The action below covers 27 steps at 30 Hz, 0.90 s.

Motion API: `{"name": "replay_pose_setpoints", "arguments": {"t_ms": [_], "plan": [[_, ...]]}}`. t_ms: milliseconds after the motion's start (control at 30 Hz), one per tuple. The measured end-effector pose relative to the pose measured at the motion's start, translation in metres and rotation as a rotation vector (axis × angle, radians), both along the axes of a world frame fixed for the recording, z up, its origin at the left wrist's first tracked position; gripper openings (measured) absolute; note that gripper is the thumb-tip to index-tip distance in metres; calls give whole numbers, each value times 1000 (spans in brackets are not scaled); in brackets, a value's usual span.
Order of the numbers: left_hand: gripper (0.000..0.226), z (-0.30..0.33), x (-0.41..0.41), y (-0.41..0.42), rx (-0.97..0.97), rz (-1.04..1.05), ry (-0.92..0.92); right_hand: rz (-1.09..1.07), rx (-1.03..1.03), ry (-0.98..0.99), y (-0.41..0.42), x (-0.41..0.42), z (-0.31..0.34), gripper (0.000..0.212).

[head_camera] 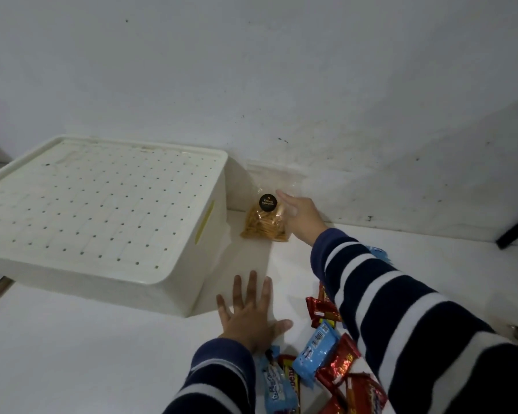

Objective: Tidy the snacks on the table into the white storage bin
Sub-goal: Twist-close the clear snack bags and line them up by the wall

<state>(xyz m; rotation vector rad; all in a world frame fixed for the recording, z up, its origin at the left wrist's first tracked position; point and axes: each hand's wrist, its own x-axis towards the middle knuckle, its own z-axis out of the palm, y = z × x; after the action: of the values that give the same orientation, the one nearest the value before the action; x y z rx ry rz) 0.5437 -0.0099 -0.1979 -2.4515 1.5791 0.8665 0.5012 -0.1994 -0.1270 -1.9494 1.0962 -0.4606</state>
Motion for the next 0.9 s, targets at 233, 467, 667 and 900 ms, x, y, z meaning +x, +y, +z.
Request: {"name": "replay_pose_setpoints", "arguments": {"t_ms": [233, 467, 667, 900], "plan": [[89, 15, -5, 1, -12, 28, -44, 102, 22, 153, 59, -82, 24, 42], [51, 50, -61, -5, -292, -14, -88, 95, 40, 299, 113, -176, 41, 33], [43, 61, -176, -28, -605, -124, 120, -11, 2, 376, 116, -260, 49, 31], [64, 44, -261, -39, -591, -134, 223, -218, -153, 632, 87, -345, 50, 49]]}}
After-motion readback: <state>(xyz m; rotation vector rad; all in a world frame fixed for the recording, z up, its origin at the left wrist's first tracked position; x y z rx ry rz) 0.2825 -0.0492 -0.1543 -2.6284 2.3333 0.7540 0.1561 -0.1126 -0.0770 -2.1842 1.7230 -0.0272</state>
